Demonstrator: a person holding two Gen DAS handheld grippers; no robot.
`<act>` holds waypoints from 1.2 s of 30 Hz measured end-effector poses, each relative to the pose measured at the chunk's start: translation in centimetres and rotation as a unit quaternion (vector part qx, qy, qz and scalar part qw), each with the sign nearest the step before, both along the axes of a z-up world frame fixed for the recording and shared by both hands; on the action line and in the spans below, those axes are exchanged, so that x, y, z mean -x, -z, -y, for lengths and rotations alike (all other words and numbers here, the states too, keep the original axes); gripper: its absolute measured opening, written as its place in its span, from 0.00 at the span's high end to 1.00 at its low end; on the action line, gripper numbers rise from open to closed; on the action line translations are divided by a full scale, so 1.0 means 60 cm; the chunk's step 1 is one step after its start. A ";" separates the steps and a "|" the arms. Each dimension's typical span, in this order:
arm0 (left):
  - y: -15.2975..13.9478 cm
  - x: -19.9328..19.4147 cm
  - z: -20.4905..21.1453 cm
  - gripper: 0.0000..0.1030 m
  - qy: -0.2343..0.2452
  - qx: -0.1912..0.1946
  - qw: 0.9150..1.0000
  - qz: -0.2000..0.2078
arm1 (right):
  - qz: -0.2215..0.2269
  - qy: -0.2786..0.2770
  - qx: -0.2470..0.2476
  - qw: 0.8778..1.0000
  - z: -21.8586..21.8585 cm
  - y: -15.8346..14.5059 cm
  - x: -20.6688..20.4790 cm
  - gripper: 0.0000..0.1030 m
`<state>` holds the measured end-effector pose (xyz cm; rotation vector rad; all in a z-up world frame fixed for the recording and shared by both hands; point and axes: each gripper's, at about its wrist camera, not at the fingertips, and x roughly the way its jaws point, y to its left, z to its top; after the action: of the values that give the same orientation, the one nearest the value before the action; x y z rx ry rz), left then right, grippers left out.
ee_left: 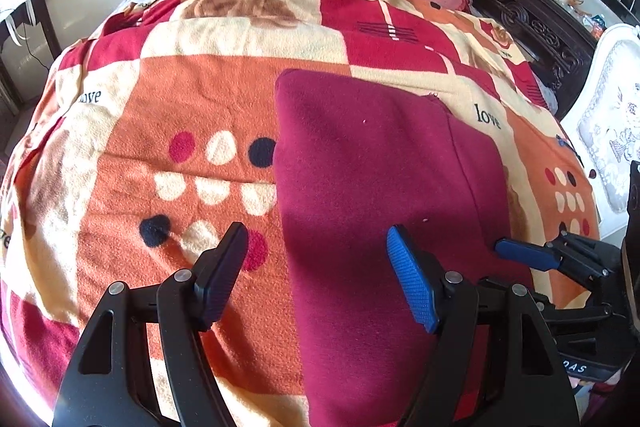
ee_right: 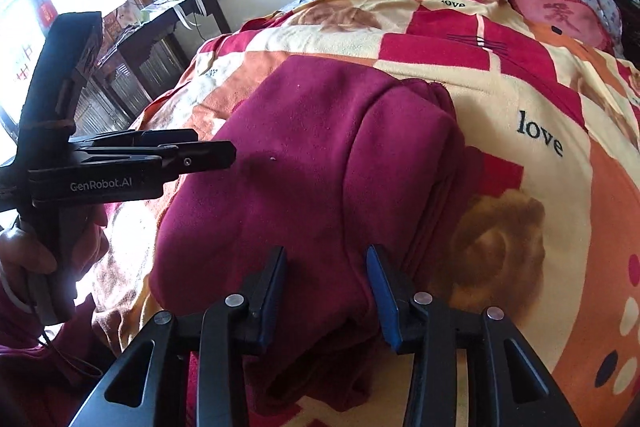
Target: Fold small clothes
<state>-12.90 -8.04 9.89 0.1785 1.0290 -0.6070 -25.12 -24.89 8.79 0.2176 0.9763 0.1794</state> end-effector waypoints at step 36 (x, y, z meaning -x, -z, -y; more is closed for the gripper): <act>-0.112 0.078 -0.045 0.30 -0.031 0.037 0.993 0.109 | 0.082 0.138 -0.008 0.987 -0.013 -0.141 0.055 0.35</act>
<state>-17.58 -5.33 16.60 0.1434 0.7975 -0.5563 -28.40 -24.10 17.25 0.3439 0.7725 -0.0487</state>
